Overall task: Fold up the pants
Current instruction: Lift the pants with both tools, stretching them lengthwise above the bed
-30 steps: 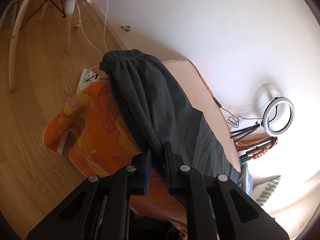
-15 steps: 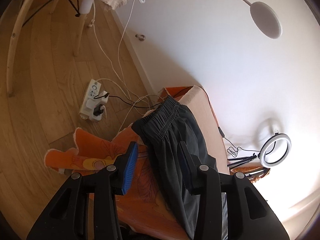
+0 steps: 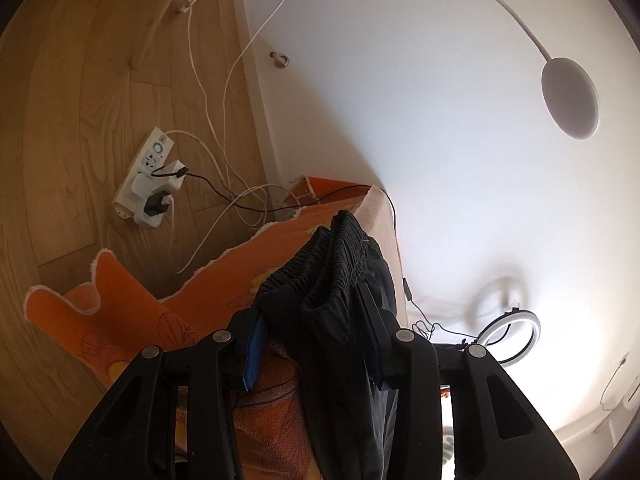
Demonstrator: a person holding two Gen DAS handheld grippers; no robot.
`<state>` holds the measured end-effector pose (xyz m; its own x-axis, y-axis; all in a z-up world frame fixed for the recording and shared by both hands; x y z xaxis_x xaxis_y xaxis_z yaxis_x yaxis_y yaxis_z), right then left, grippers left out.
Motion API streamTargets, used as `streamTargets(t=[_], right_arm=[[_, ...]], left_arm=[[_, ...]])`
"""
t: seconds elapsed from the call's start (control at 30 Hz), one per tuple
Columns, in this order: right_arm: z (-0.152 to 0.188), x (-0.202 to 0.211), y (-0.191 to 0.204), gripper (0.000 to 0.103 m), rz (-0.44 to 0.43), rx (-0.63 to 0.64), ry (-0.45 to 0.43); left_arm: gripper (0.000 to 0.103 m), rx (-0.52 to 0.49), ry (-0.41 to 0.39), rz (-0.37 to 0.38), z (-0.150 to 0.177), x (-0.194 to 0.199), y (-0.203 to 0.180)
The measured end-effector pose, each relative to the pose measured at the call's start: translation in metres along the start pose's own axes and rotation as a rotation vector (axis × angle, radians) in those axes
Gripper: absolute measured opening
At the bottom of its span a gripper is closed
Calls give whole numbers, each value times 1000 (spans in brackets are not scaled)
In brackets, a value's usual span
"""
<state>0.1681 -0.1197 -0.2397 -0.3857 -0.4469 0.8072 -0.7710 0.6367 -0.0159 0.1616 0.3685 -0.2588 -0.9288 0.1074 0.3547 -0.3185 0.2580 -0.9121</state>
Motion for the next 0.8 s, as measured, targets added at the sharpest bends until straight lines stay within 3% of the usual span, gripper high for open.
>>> streamTargets(t=[0.17, 0.3, 0.5, 0.67, 0.8], right_arm=[[0, 0, 2, 29, 0, 1, -1], [3, 3, 13, 27, -29, 47, -6], [8, 4, 32, 28, -116, 93, 30], [6, 12, 19, 36, -130, 16, 19], [1, 25, 2, 37, -143, -67, -27]], left_arm=[[22, -14, -40, 4, -4, 2, -3], [19, -43, -50, 26, -8, 9, -11], [17, -105, -70, 2, -10, 16, -21], [17, -257, -91, -25, -9, 22, -51], [17, -438, -123, -30, 2, 31, -87]])
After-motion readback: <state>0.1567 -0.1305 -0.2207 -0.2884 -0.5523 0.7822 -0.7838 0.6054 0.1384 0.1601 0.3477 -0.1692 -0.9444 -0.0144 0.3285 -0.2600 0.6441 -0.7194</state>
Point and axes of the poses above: each gripper's, at about its wrist camera, not at the fingertips, and x roughly against the way its jaws point, y to its left, z to its underside, the point moved 8 cm from there along -x, roughly the way its jaws point, and after that the axes turned 13 degrees about -y, right-handed, at the moved point
